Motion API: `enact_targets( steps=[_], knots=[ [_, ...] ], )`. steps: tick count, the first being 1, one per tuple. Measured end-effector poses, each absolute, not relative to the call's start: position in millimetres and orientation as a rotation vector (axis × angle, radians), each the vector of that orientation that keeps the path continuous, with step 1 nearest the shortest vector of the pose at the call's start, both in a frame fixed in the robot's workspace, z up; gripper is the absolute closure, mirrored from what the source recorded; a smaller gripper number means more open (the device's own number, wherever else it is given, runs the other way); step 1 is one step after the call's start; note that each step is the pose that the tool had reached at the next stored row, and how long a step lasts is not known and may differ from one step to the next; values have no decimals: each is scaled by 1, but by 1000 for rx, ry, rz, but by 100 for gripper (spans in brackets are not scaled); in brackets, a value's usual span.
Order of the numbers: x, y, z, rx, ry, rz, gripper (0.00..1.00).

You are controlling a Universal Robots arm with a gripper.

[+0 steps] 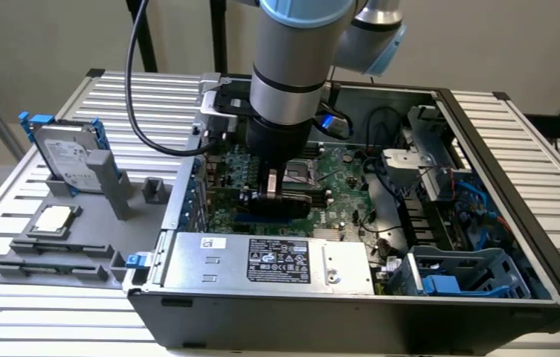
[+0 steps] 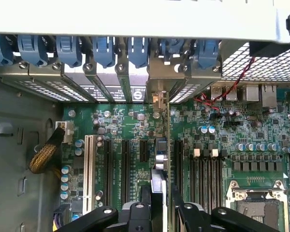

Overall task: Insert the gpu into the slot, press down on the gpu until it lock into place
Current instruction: 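Insert the gpu into the slot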

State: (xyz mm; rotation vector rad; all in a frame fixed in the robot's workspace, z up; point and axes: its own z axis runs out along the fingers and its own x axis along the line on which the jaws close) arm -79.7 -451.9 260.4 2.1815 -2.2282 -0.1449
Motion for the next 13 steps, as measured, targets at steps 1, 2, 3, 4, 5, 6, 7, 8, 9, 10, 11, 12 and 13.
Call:
enact_targets(
  steps=[1, 2, 3, 4, 5, 6, 7, 8, 9, 10, 11, 12, 13],
  knots=[
    [-80, -452, 260, 2182, -2228, -145, 74],
    [-80, -452, 260, 2182, -2227, -144, 74],
    [-80, -452, 260, 2182, -2227, -143, 74],
    [-80, -452, 260, 2181, -2227, -142, 74],
    [-80, -452, 260, 2180, -2226, -140, 74],
    [-80, -452, 260, 2179, -2225, -139, 74],
    [-80, -452, 260, 2178, -2224, -138, 74],
    [-80, -452, 259, 2178, -2223, -137, 74],
    [-80, -452, 259, 2177, -2223, -137, 74],
    [-80, -452, 259, 2177, -2222, -137, 74],
    [-80, -452, 259, 2176, -2222, -137, 74],
    [-80, -451, 259, 2175, -2221, -136, 74],
    [-80, -451, 259, 2175, -2221, -136, 74]
  ],
)
